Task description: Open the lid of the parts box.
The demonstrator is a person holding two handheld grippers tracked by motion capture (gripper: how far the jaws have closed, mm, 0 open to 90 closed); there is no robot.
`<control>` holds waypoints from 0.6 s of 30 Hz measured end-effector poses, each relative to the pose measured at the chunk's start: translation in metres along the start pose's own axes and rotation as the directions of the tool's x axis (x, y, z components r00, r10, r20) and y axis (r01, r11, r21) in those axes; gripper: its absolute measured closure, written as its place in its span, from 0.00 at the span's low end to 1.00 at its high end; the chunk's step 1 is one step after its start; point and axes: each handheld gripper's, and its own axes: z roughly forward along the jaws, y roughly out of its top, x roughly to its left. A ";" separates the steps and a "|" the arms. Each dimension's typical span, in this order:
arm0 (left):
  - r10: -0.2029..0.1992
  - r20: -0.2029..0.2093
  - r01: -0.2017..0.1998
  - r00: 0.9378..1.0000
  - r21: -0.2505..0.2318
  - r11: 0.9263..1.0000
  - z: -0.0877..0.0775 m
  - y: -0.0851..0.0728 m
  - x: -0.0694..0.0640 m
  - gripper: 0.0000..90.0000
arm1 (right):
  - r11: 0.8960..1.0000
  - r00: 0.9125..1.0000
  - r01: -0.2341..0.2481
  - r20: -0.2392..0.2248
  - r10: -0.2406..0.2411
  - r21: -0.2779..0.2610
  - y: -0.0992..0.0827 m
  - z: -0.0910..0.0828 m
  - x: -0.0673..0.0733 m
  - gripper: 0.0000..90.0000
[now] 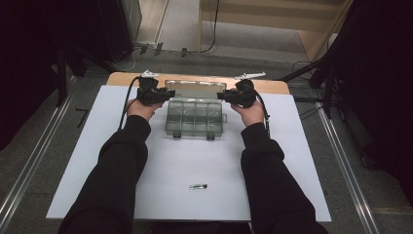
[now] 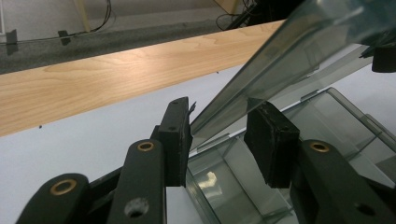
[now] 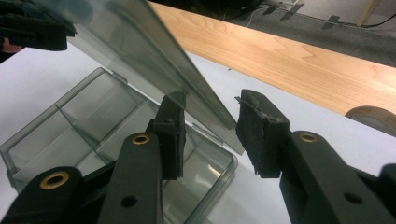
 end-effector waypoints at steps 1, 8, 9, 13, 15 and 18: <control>-0.004 0.000 0.004 1.000 -0.003 1.000 0.001 0.000 0.000 0.66 | 1.000 1.000 -0.003 0.002 0.003 -0.004 0.000 0.001 0.000 0.70; -0.011 -0.018 0.011 1.000 -0.010 1.000 0.010 -0.004 0.003 0.66 | 0.999 0.999 -0.039 0.016 0.040 -0.020 -0.002 0.007 -0.005 0.73; -0.013 -0.023 0.012 1.000 -0.010 1.000 0.012 -0.004 0.003 0.66 | 0.999 0.999 -0.035 0.023 0.035 -0.024 -0.002 0.008 -0.005 0.73; -0.025 -0.041 0.024 0.999 -0.012 1.000 0.016 -0.005 0.003 0.67 | 0.999 0.999 -0.017 0.047 0.019 -0.034 -0.002 0.011 -0.003 0.74; -0.036 -0.045 0.035 0.998 -0.022 0.999 0.019 -0.006 0.003 0.67 | 0.999 0.999 -0.017 0.051 0.019 -0.040 -0.002 0.013 -0.005 0.75; -0.040 -0.049 0.039 0.998 -0.021 0.999 0.021 -0.006 0.004 0.67 | 0.999 0.998 -0.032 0.045 0.034 -0.043 -0.003 0.015 -0.006 0.75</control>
